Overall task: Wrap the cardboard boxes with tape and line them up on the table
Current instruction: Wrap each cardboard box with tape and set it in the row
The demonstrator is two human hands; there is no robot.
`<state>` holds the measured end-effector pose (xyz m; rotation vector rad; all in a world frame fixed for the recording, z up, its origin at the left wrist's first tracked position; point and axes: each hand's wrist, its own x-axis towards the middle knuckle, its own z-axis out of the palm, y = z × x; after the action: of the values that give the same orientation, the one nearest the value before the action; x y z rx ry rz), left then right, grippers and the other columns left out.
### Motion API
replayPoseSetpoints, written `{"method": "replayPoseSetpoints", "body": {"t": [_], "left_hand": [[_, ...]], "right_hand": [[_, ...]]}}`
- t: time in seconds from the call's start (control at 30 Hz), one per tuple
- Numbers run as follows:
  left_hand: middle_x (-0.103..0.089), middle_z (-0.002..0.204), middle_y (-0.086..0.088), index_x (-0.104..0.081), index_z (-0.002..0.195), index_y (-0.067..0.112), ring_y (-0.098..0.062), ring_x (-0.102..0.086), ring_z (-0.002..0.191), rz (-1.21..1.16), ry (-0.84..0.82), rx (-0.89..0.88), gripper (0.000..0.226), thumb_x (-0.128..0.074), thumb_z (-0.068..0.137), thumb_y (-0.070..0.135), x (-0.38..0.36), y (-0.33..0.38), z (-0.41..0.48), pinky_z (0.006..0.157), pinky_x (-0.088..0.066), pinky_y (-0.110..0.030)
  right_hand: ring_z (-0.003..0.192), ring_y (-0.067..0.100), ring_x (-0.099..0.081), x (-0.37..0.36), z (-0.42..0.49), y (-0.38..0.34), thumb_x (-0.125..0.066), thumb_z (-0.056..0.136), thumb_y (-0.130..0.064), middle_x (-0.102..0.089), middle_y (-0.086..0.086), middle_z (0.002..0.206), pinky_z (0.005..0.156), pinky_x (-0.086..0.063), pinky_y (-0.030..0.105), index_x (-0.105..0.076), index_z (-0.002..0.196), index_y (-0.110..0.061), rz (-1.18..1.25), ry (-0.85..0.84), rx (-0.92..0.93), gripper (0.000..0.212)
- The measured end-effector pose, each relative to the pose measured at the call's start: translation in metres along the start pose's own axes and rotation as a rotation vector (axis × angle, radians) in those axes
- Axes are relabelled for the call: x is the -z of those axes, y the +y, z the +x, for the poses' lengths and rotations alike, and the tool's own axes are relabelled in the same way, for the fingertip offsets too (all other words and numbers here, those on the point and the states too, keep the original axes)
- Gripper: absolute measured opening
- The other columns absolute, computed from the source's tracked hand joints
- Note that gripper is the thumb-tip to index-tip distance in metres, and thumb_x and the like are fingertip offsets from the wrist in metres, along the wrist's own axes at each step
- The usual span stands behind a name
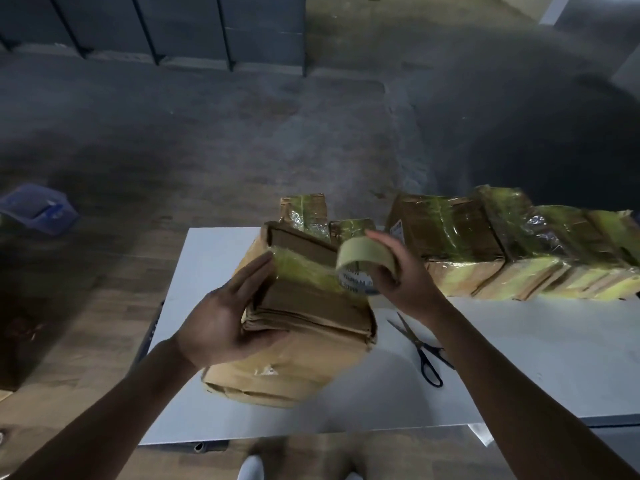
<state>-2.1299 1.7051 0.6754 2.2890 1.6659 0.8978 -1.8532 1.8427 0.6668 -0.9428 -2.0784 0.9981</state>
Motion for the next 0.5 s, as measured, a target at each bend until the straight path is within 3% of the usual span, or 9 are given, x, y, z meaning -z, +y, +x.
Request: {"method": "replayPoseSetpoints", "body": {"t": [0.1, 0.2, 0.27, 0.33, 0.37, 0.43, 0.5], "left_hand": [[-0.035, 0.154, -0.001, -0.040, 0.144, 0.007, -0.014, -0.045, 0.135, -0.072, 0.015, 0.101, 0.096, -0.069, 0.069, 0.059, 0.005, -0.005, -0.009, 0.099, -0.050, -0.037], [-0.030, 0.157, 0.003, -0.035, 0.149, 0.016, -0.020, -0.028, 0.145, 0.180, -0.112, 0.120, 0.103, -0.058, 0.068, 0.075, 0.025, -0.010, -0.008, 0.110, -0.039, -0.049], [-0.024, 0.159, -0.006, -0.028, 0.151, 0.010, -0.026, -0.013, 0.148, 0.374, -0.212, 0.063, 0.111, -0.047, 0.069, 0.083, 0.033, -0.004, -0.002, 0.117, -0.021, -0.052], [-0.004, 0.160, -0.010, -0.012, 0.154, 0.006, -0.027, 0.001, 0.149, 0.421, -0.307, 0.066, 0.124, -0.038, 0.067, 0.090, 0.028, 0.008, 0.005, 0.120, -0.007, -0.046], [0.006, 0.159, -0.008, -0.002, 0.154, 0.007, -0.025, 0.009, 0.148, 0.412, -0.340, 0.075, 0.129, -0.036, 0.065, 0.093, 0.021, 0.013, 0.007, 0.120, -0.001, -0.043], [0.017, 0.157, -0.007, 0.008, 0.153, 0.007, -0.023, 0.020, 0.145, 0.401, -0.369, 0.098, 0.133, -0.038, 0.063, 0.093, 0.007, 0.017, 0.007, 0.120, 0.008, -0.040], [0.015, 0.160, -0.008, 0.009, 0.153, 0.007, -0.020, 0.022, 0.145, 0.428, -0.356, 0.117, 0.133, -0.034, 0.062, 0.094, 0.002, 0.014, 0.002, 0.120, 0.011, -0.038]], "right_hand": [[0.111, -0.012, -0.052, -0.007, 0.013, -0.012, -0.056, 0.093, -0.008, -0.043, -0.028, 0.126, 0.086, -0.050, 0.013, -0.043, 0.138, -0.024, -0.047, 0.012, 0.102, 0.050], [0.085, -0.012, -0.058, -0.013, 0.024, -0.020, -0.056, 0.091, 0.001, -0.055, -0.016, 0.110, 0.065, -0.047, 0.007, -0.047, 0.137, -0.017, -0.139, 0.000, 0.143, 0.051], [0.079, 0.000, -0.062, -0.020, 0.029, -0.022, -0.056, 0.090, 0.000, -0.061, -0.001, 0.111, 0.062, -0.050, 0.016, -0.048, 0.137, -0.017, -0.166, -0.030, 0.160, 0.051], [0.090, 0.014, -0.065, -0.031, 0.029, -0.027, -0.056, 0.088, -0.002, -0.060, 0.005, 0.121, 0.069, -0.057, 0.025, -0.047, 0.138, -0.020, -0.168, -0.058, 0.181, 0.054], [0.099, 0.016, -0.062, -0.037, 0.030, -0.029, -0.056, 0.087, -0.003, -0.057, 0.003, 0.126, 0.073, -0.056, 0.020, -0.047, 0.139, -0.021, -0.156, -0.068, 0.201, 0.055], [0.104, 0.009, -0.058, -0.046, 0.032, -0.034, -0.056, 0.086, -0.006, -0.054, -0.002, 0.128, 0.074, -0.052, 0.014, -0.045, 0.138, -0.025, -0.169, -0.070, 0.238, 0.057], [0.101, -0.001, -0.057, -0.052, 0.033, -0.039, -0.058, 0.086, -0.004, -0.055, -0.007, 0.125, 0.073, -0.051, 0.014, -0.044, 0.138, -0.025, -0.163, -0.052, 0.257, 0.058]]}}
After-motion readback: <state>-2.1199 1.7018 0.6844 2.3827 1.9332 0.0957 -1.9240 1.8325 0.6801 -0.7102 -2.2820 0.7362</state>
